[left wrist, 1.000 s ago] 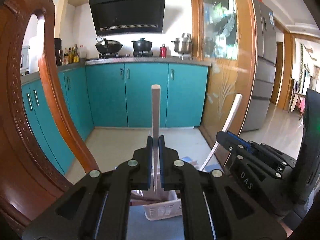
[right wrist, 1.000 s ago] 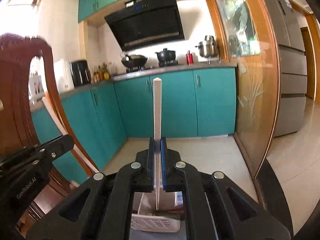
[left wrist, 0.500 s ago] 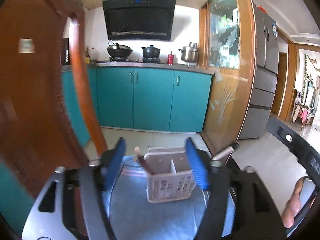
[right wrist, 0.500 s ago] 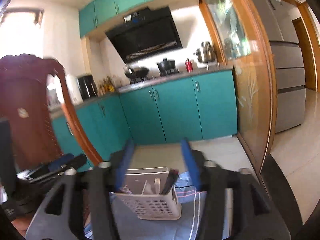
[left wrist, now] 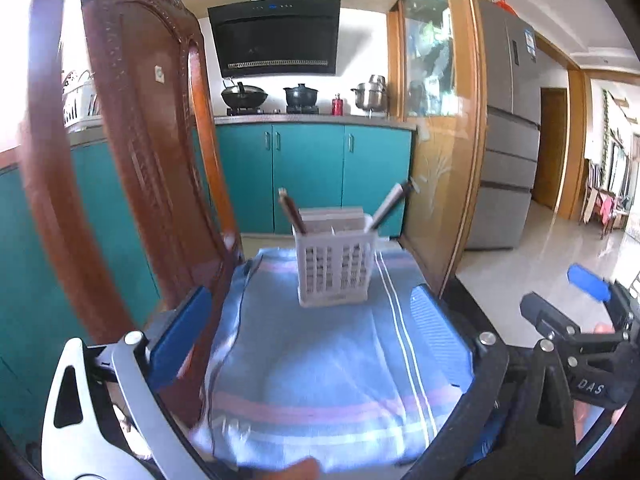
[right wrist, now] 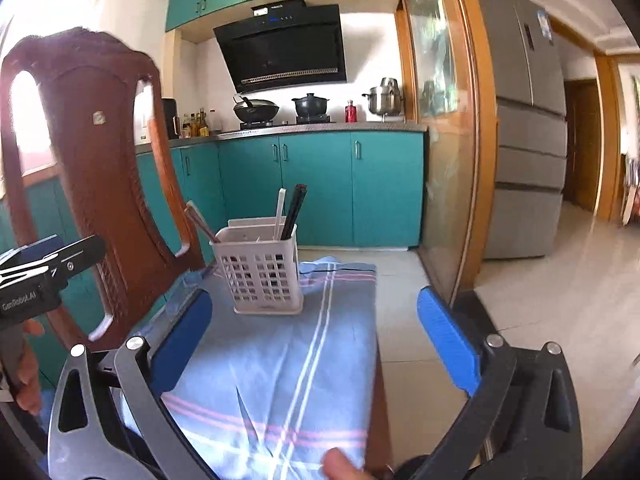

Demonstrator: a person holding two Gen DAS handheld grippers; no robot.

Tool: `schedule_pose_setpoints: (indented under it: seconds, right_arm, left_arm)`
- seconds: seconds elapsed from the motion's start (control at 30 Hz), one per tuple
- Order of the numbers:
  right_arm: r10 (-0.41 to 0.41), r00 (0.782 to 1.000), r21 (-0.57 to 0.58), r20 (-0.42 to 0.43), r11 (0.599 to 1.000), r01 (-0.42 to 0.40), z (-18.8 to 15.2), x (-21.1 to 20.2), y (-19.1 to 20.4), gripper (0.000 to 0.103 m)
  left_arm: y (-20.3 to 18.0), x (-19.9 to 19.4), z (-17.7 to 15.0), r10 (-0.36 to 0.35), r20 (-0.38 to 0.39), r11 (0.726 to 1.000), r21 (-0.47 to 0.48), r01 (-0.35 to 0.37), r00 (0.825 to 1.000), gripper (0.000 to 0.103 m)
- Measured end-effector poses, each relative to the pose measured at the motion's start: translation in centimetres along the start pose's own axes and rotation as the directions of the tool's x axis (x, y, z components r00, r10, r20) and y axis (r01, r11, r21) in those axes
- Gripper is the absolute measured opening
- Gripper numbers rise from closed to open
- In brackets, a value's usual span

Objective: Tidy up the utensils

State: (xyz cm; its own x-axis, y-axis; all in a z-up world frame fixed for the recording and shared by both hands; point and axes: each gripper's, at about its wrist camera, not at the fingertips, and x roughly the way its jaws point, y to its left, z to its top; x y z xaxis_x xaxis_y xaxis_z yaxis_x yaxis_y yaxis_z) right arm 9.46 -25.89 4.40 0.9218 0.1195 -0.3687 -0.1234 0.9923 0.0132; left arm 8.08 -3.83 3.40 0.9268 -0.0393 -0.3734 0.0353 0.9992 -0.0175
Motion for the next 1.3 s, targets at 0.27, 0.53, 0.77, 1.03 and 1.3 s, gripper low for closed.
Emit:
schedule_pose_setpoints:
  seconds: [0.27,0.53,0.77,1.03,1.3]
  right_arm:
    - [-0.016,1.000,-0.047,-0.006,0.999,0.016,-2.6,-4.2,2.0,0.100]
    - [-0.025,1.000,-0.102,-0.016,0.995,0.023,-3.8,-5.7,4.0,0.100]
    - [-0.040,0.999,-0.098,-0.009,0.994,0.039,-3.5,-6.1,4.2,0.100]
    - [-0.048,0.999,-0.115,-0.009,0.992,0.047,-3.5,-5.8,4.9,0.100]
    - [-0.046,0.999,-0.124,-0.010,0.991,0.044,-3.5,-5.9,5.1,0.100]
  left_arm:
    - [0.7,-4.4,-3.7,0.022,-0.023,1.000,-0.014,-0.023,0.999,0.100]
    - [1.2,-6.8,-3.4,0.026,0.019,1.000,0.002,-0.026,0.999,0.100]
    - [1.0,-6.8,-3.5,0.015,0.013,1.000,0.012,-0.015,1.000,0.100]
    - [1.6,-6.3,-3.6,0.020,-0.005,1.000,0.000,-0.020,1.000,0.100]
    - [1.2,-6.4,-3.7,0.008,-0.009,1.000,0.016,-0.008,1.000,0.100]
